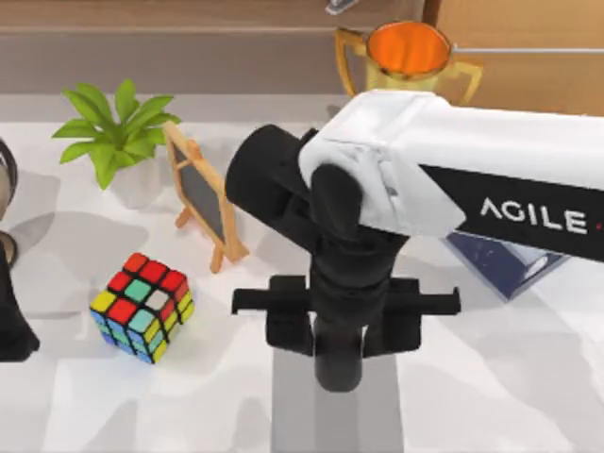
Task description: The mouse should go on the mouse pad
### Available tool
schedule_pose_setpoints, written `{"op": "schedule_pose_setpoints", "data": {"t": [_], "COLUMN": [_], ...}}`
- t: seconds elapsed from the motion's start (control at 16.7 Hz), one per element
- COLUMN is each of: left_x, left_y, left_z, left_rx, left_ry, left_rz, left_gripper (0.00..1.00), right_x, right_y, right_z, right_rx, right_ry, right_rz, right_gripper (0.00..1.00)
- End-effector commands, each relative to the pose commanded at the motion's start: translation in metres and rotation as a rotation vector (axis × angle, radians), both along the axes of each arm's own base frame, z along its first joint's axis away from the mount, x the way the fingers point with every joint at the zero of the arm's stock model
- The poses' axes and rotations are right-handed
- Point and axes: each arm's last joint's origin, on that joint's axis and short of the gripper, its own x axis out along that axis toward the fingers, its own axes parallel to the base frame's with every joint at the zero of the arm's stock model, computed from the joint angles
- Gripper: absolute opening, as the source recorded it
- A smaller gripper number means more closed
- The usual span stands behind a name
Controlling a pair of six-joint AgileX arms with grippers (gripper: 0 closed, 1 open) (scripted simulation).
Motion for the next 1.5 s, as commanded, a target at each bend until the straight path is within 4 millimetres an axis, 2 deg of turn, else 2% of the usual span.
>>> {"op": "schedule_pose_setpoints", "data": {"t": [0.48,1.5], "left_x": [0.0,0.0], "left_y": [0.0,0.0], "left_z": [0.0,0.0], "left_rx": [0.0,0.0], "left_ry": [0.0,0.0], "left_rz": [0.0,0.0], "left_gripper": [1.0,1.0], "right_x": [-0.001,-0.002], "right_y": [0.001,0.002], "right_z": [-0.005,-0.048], "right_rx": [-0.011,-0.012], "right_ry": [0.009,0.008], "right_rz": [-0.013,-0.008], "right_gripper": [0.0,0.0]}}
